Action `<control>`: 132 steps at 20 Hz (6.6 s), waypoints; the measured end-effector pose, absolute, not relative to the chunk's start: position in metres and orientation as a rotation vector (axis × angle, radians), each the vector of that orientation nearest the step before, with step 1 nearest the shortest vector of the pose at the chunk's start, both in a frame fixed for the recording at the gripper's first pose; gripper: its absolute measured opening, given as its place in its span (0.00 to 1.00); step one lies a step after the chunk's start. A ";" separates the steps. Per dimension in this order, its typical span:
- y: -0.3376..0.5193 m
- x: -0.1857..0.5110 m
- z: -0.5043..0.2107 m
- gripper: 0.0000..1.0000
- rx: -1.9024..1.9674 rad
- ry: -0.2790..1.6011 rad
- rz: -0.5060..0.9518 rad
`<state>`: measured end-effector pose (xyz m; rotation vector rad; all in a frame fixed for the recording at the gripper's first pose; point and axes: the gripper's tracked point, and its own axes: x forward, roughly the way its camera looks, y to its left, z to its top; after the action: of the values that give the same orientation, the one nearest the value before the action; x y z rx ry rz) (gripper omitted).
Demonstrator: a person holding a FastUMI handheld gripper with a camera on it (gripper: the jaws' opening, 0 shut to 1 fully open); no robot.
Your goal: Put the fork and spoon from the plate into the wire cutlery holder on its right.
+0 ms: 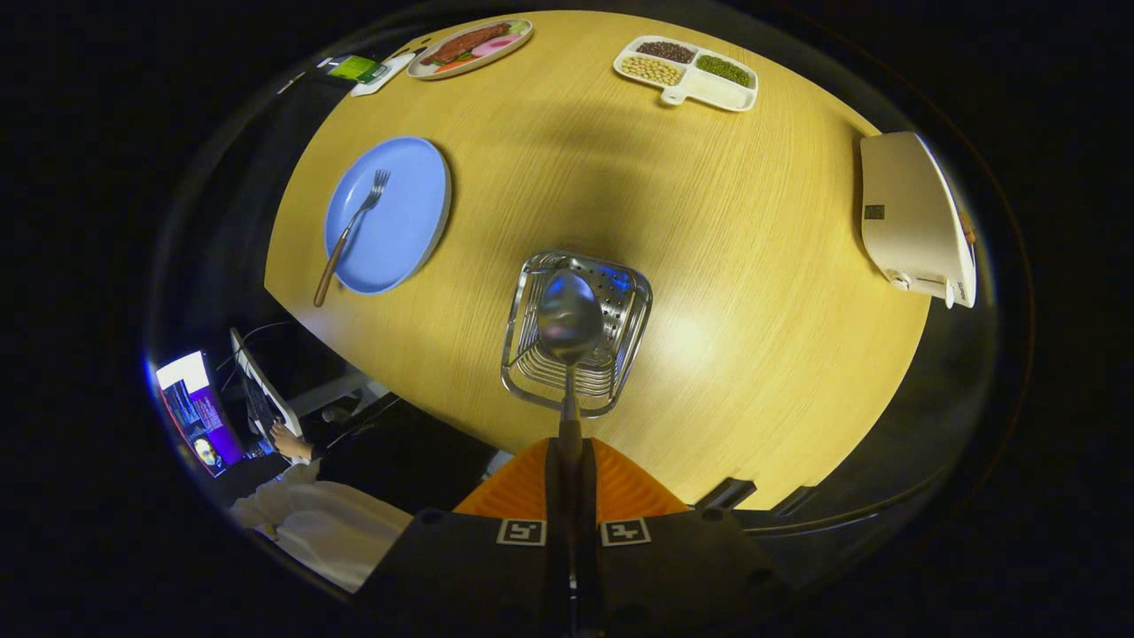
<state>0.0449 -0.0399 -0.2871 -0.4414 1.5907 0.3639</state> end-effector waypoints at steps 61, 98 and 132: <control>0.275 0.042 -0.420 0.71 0.065 1.240 0.308; 0.082 -0.005 -0.258 0.08 -0.113 1.205 0.480; -0.048 0.051 -0.258 0.41 -0.542 1.796 0.381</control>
<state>0.0511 -0.0483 -0.2580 -0.5424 1.7959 0.3814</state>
